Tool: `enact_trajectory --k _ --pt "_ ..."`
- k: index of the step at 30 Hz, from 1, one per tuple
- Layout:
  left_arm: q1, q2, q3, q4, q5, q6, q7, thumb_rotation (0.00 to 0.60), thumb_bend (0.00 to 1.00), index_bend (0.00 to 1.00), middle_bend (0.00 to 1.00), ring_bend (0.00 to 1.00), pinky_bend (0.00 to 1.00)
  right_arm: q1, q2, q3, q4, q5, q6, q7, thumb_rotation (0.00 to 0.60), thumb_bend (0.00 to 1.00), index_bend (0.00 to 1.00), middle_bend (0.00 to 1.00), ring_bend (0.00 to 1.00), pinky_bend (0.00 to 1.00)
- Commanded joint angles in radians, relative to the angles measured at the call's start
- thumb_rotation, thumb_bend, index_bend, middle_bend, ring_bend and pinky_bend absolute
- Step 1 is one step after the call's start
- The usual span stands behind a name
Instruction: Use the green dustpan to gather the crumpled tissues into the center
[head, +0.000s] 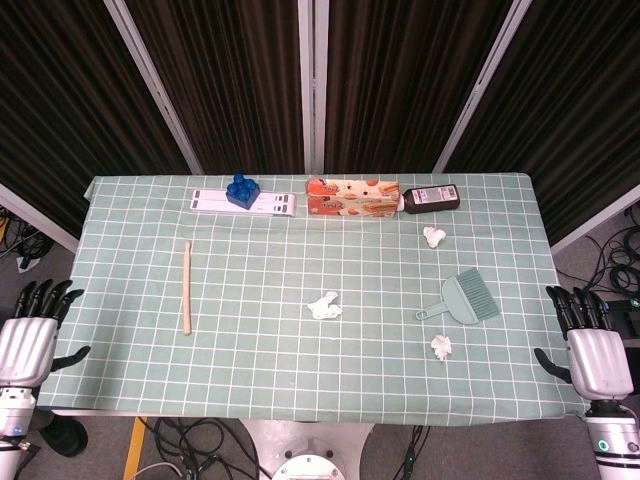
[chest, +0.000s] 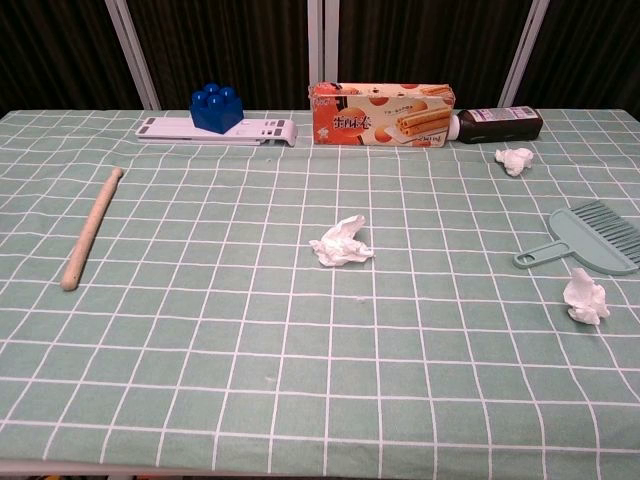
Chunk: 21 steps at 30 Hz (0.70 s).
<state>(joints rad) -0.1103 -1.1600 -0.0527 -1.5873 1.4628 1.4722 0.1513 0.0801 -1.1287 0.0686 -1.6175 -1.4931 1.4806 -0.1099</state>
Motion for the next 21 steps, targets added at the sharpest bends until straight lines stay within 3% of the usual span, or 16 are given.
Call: enact_trajectory --k 1,11,14,21 --pt "0.006 -0.012 -0.005 0.011 0.005 0.018 0.005 0.600 0.00 0.19 0.11 0.06 0.05 0.001 0.001 0.001 0.001 -0.006 0.004 0.010 0.600 0.12 0.03 0.11 0.00 0.00" --pt "0.016 -0.010 0.006 0.001 0.015 0.027 -0.001 0.600 0.00 0.19 0.11 0.06 0.05 0.033 -0.005 -0.012 0.012 -0.045 -0.043 0.077 0.600 0.13 0.06 0.14 0.00 0.01" --pt "0.018 -0.007 0.009 0.001 0.020 0.029 -0.009 0.600 0.00 0.19 0.11 0.06 0.05 0.090 -0.014 -0.006 0.031 -0.062 -0.117 0.108 0.600 0.15 0.12 0.21 0.02 0.05" --pt "0.031 -0.003 0.015 0.005 0.024 0.043 -0.030 0.600 0.00 0.19 0.11 0.06 0.05 0.295 -0.090 0.032 0.151 -0.041 -0.401 0.129 0.600 0.17 0.30 0.29 0.05 0.09"
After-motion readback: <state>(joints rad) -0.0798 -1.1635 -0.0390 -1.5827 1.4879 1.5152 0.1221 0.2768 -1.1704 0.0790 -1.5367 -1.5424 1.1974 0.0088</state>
